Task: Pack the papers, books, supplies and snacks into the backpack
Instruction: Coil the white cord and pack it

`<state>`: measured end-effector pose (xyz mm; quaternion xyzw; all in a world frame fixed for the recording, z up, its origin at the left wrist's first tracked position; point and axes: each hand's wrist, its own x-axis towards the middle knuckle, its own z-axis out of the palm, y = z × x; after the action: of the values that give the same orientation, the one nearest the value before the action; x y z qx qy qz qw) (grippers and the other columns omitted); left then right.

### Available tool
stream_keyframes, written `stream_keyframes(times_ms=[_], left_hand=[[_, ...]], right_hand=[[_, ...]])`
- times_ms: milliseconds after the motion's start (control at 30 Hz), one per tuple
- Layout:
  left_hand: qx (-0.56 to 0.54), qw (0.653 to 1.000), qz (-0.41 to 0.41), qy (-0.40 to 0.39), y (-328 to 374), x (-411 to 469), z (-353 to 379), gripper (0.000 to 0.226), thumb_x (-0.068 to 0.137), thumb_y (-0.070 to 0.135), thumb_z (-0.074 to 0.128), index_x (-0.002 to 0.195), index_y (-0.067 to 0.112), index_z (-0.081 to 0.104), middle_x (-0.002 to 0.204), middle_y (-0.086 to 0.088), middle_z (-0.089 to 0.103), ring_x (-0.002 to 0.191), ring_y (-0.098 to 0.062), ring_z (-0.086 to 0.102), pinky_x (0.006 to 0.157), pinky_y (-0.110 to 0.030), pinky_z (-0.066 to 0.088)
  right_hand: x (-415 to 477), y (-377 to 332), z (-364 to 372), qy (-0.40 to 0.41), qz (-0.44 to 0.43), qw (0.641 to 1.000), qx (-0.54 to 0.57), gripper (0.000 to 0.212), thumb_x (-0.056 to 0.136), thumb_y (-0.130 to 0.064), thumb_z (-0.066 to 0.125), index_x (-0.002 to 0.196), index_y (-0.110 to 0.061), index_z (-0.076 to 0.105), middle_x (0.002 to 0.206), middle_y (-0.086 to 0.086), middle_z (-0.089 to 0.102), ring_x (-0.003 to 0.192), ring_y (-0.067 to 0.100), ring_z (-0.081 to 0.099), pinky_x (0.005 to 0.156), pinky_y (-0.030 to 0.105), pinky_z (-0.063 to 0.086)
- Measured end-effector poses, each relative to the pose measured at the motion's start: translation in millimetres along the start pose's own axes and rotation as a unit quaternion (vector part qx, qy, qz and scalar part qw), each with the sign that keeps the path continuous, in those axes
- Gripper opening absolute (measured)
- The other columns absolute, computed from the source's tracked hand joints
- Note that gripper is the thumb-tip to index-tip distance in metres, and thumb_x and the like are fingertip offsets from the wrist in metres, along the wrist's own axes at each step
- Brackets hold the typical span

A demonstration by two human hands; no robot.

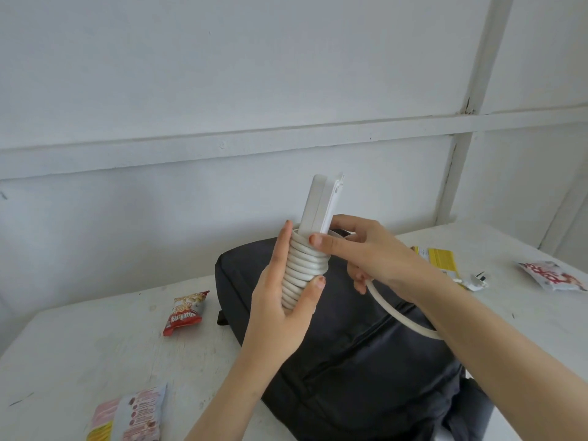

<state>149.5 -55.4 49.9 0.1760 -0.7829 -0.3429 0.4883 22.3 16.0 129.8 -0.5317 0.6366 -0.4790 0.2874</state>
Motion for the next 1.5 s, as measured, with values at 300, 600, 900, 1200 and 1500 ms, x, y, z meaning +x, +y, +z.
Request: stream_keyframes(times_ms=[300,600,900,1200,1500], left_hand=[[0.059,0.996,-0.014,0.063,-24.0,12.3,-12.5,0.07,0.082,0.033,0.064,0.136,0.049,0.022,0.103,0.04,0.049,0.093,0.005,0.057,0.069,-0.008,0.049],[0.138,0.983,-0.072,0.096,-56.5,14.0,-37.9,0.071,0.084,0.036,0.062,0.141,0.043,0.02,0.107,0.016,0.051,0.085,0.002,0.056,0.066,-0.007,0.044],[0.14,0.985,-0.079,0.068,-53.9,23.2,-31.2,0.072,0.086,0.038,0.058,0.142,0.045,0.013,0.115,0.021,0.041,0.087,0.004,0.05,0.067,-0.003,0.036],[0.197,0.977,-0.061,0.049,-61.2,30.9,-39.5,0.072,0.088,0.036,0.057,0.144,0.041,0.012,0.11,0.009,0.048,0.089,-0.009,0.053,0.075,-0.021,0.043],[0.252,0.963,-0.053,-0.081,-44.9,27.3,-33.4,0.107,0.084,0.045,0.059,0.122,0.056,-0.04,0.11,0.008,0.047,0.093,-0.007,0.05,0.08,-0.025,0.047]], right_hand=[[-7.4,9.9,16.4,-0.02,0.093,0.987,-0.13,0.053,0.091,-0.053,0.046,0.14,-0.04,0.031,0.077,-0.005,0.052,0.041,0.008,0.047,0.048,0.026,0.048],[-20.3,13.5,14.2,0.145,-0.104,0.883,-0.435,0.035,0.094,-0.043,0.045,0.069,-0.018,0.047,0.053,-0.003,0.044,0.055,0.016,0.048,0.053,0.024,0.036],[-26.2,13.4,32.1,0.066,-0.23,0.871,-0.428,0.037,0.09,-0.04,0.043,0.059,-0.024,0.03,0.046,-0.008,0.028,0.041,0.012,0.031,0.042,0.015,0.021],[-41.6,-13.6,8.0,-0.016,-0.202,0.926,-0.319,0.025,0.094,-0.031,0.049,0.074,-0.017,0.045,0.057,-0.001,0.042,0.055,0.016,0.04,0.05,0.026,0.032],[-20.8,-67.3,-11.0,0.083,-0.35,0.737,-0.572,0.03,0.09,-0.033,0.043,0.077,-0.021,0.068,0.06,-0.007,0.051,0.048,0.015,0.046,0.043,0.022,0.028]])
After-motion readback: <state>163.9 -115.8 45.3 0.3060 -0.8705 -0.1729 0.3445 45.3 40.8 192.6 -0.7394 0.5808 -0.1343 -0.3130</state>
